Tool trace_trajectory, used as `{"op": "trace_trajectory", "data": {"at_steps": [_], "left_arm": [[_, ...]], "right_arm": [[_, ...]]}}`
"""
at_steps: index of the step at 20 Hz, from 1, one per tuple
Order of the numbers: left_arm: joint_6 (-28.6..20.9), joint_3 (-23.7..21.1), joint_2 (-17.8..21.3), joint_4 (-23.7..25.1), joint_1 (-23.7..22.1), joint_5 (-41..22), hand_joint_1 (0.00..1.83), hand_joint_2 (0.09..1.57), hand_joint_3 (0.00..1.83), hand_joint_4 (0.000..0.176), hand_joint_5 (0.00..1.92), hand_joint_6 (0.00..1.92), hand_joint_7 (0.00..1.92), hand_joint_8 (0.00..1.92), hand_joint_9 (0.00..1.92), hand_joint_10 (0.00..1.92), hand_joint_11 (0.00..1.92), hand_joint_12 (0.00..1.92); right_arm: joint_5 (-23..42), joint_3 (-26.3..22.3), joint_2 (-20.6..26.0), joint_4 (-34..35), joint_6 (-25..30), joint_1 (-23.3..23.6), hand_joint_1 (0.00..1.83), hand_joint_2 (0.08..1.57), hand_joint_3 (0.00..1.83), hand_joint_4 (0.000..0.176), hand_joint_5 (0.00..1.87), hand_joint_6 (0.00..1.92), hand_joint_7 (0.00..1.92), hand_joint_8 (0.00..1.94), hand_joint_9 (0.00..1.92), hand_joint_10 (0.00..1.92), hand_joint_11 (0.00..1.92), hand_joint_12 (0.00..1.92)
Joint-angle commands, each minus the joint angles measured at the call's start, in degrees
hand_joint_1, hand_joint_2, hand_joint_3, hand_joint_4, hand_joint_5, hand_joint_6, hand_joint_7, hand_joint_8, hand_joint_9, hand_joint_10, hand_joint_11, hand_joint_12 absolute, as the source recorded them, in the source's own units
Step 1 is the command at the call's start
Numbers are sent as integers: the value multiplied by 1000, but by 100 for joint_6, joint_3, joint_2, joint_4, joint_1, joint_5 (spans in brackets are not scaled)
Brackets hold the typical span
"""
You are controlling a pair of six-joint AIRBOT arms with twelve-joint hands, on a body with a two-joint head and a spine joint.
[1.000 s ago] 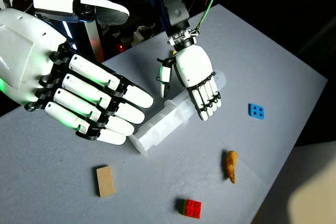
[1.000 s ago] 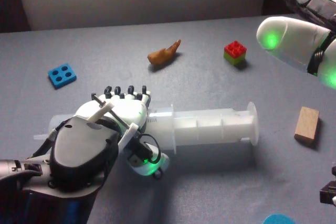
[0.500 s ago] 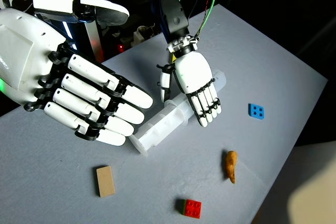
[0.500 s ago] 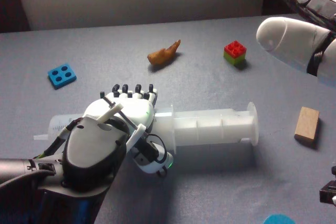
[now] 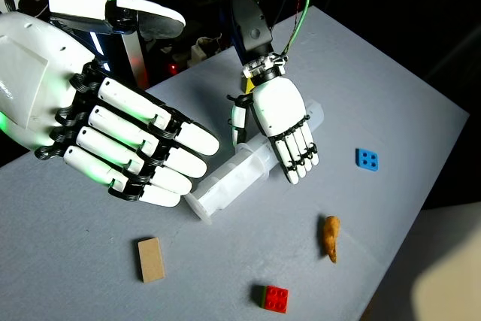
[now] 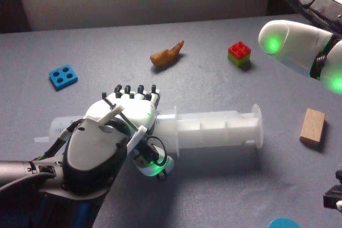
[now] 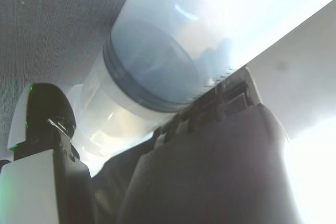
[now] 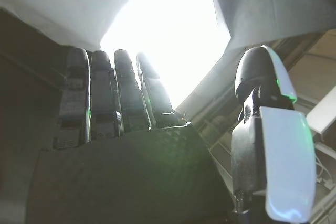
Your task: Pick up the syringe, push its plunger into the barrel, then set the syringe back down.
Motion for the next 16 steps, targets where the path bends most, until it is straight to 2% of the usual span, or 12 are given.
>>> {"op": "trace_trajectory", "data": {"at_steps": [1,3,5,8,10,11,12,13,14,15,16], "left_arm": [[19,25,-52,253,23,-96,684,1067,3,0,0,0,0,0,0,0,0,0],[7,38,-69,266,43,-95,721,1069,2,0,0,0,0,0,0,0,0,0],[-21,59,-86,267,53,-95,743,1060,0,0,4,1,0,0,0,0,0,0],[-25,92,-104,301,55,-69,800,1054,2,0,114,12,88,11,105,15,77,51],[-25,98,-104,306,58,-61,704,1146,0,0,165,5,173,10,195,6,2,482],[-25,101,-104,306,59,-59,685,1169,3,0,179,4,189,6,216,6,0,567],[-25,101,-104,306,59,-56,820,1128,3,0,280,2,291,3,315,8,17,771],[-25,101,-104,306,58,-52,934,1128,1,0,431,18,440,14,455,22,125,925],[-28,101,-104,306,57,-51,985,1164,1,0,599,45,518,13,520,23,173,938],[-28,100,-104,307,57,-48,985,1164,1,0,599,45,518,13,520,23,173,938],[-28,100,-108,308,59,-44,1042,1157,0,0,716,52,630,19,618,32,278,914]], "right_arm": [[634,-45,20,-379,-86,31,206,1053,0,0,105,2,107,2,95,2,0,340],[846,-86,21,-379,-394,36,172,1055,0,0,89,0,96,1,89,1,0,307],[836,-85,23,-380,-400,36,192,1048,0,0,129,8,132,7,118,7,0,372],[804,-85,24,-381,-428,39,177,1053,1,0,111,0,122,2,111,2,0,370],[824,-84,24,-380,-410,38,169,1051,0,0,101,0,110,0,104,0,0,349],[831,-84,24,-380,-403,38,176,1048,0,0,97,0,105,0,101,0,0,341],[840,-84,24,-380,-403,38,170,1051,0,0,95,0,105,0,99,0,0,336],[865,-83,23,-380,-406,38,223,1040,0,0,133,7,138,6,124,5,0,411],[871,-83,23,-380,-408,41,220,1043,0,0,127,2,134,2,124,3,0,435],[875,-83,22,-380,-409,45,220,1043,0,0,127,2,134,2,124,3,0,435],[878,-82,21,-380,-407,47,206,1047,1,0,123,0,132,1,124,2,0,437]]}}
